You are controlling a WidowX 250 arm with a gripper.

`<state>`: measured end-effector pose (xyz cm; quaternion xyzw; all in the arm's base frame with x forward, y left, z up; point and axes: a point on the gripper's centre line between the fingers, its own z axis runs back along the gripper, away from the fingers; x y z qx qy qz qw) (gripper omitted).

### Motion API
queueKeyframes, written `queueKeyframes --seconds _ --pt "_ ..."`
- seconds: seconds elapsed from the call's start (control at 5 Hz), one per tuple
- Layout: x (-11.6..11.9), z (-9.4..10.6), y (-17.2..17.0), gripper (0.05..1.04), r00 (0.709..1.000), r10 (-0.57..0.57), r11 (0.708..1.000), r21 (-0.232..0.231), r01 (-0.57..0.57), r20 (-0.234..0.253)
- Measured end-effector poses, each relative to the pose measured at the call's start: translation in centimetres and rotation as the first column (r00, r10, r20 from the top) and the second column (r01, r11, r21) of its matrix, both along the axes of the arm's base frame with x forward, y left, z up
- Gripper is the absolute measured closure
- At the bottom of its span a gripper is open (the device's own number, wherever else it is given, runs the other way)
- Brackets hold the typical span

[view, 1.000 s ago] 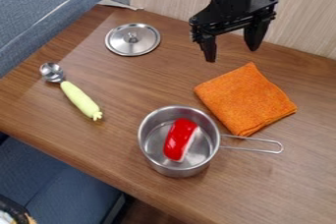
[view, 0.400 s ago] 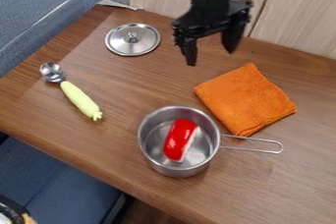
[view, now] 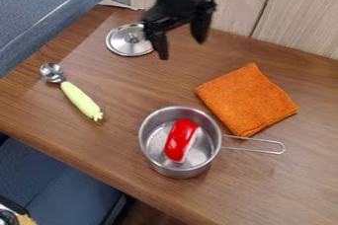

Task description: Move the yellow spoon to the middle left side of the table

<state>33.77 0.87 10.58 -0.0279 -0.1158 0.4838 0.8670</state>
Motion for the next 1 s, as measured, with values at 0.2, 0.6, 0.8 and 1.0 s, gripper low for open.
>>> queueKeyframes --seconds 0.2,0.6,0.8,1.0 --pt "-1.7 -1.3 2.1 0.084 0.998 0.06 0.998 -0.021 -0.061 -0.035" --pt "-4.5 -4.5 5.4 0.084 0.971 0.145 0.988 -0.024 -0.152 -0.192" --pt "-6.0 -5.6 6.9 0.083 0.949 0.182 0.983 0.019 -0.184 -0.256" --pt "-7.2 -6.3 8.5 0.084 0.924 0.232 0.971 0.128 -0.202 -0.304"
